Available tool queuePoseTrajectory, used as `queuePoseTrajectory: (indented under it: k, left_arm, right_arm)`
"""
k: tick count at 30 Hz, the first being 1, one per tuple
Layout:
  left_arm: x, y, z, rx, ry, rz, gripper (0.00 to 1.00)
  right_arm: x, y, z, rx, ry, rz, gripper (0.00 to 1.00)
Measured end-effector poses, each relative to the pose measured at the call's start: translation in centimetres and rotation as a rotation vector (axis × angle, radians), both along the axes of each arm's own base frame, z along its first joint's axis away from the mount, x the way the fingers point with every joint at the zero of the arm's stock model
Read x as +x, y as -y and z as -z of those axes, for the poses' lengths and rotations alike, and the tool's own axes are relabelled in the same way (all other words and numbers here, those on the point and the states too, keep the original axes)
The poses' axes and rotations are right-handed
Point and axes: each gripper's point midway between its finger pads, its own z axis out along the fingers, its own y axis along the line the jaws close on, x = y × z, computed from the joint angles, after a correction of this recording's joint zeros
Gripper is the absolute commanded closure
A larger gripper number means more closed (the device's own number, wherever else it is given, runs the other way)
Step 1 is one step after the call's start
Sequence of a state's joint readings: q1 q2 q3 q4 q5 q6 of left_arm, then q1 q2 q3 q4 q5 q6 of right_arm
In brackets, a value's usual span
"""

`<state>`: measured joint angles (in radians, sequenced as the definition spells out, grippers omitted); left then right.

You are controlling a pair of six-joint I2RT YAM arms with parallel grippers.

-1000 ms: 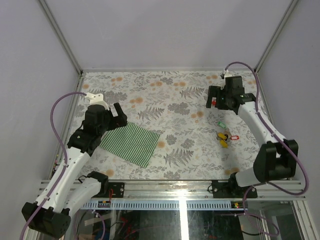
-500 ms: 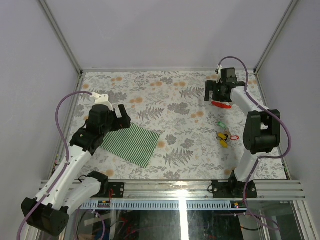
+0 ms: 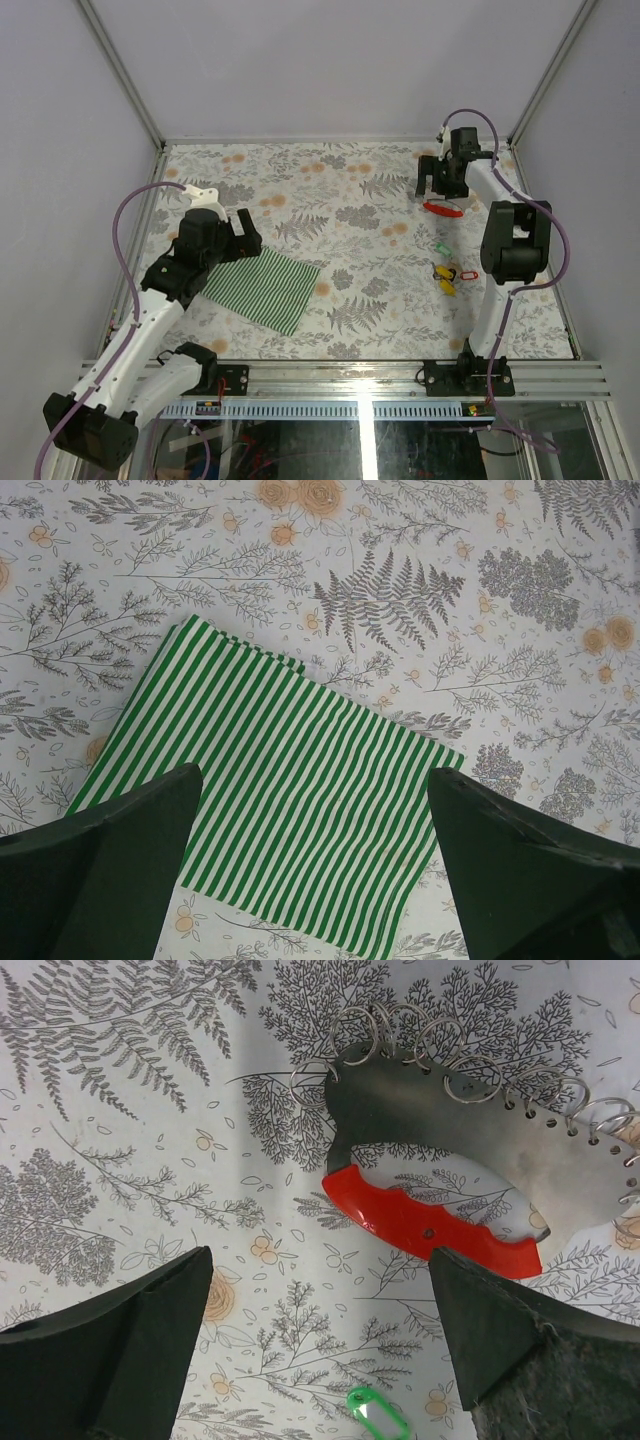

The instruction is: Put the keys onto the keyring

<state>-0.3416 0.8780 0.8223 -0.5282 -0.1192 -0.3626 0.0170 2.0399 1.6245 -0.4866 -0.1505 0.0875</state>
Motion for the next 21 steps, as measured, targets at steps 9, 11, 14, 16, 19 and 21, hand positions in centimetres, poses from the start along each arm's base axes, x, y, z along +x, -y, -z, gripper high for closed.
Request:
queuePoseTrajectory:
  k: [9, 11, 14, 16, 19, 21]
  left_arm:
    - [0.0, 0.2, 0.3, 0.004, -0.011, 0.007, 0.0]
    - [0.0, 0.4, 0.3, 0.005, -0.01, 0.012, 0.0]
    - [-0.1, 0.5, 0.3, 0.01, -0.01, 0.014, 0.0]
    - [-0.1, 0.4, 0.3, 0.013, -0.009, 0.011, 0.0]
    - [-0.1, 0.4, 0.4, 0.015, -0.01, 0.008, 0.0]
    - [-0.1, 0.4, 0.4, 0.015, -0.01, 0.008, 0.0]
  right_arm:
    - [0.0, 0.0, 2.2, 0.03, -0.059, -0.008, 0.04]
    - [-0.1, 0.0, 2.4, 0.033, -0.065, -0.008, 0.04]
    - [-0.1, 0.1, 2.5, 0.038, -0.067, -0.008, 0.04]
    - [-0.1, 0.2, 2.5, 0.039, -0.067, -0.009, 0.04]
    - [-0.1, 0.4, 2.5, 0.038, -0.067, -0.01, 0.04]
    - [-0.1, 0.4, 2.7, 0.036, -0.069, -0.013, 0.04]
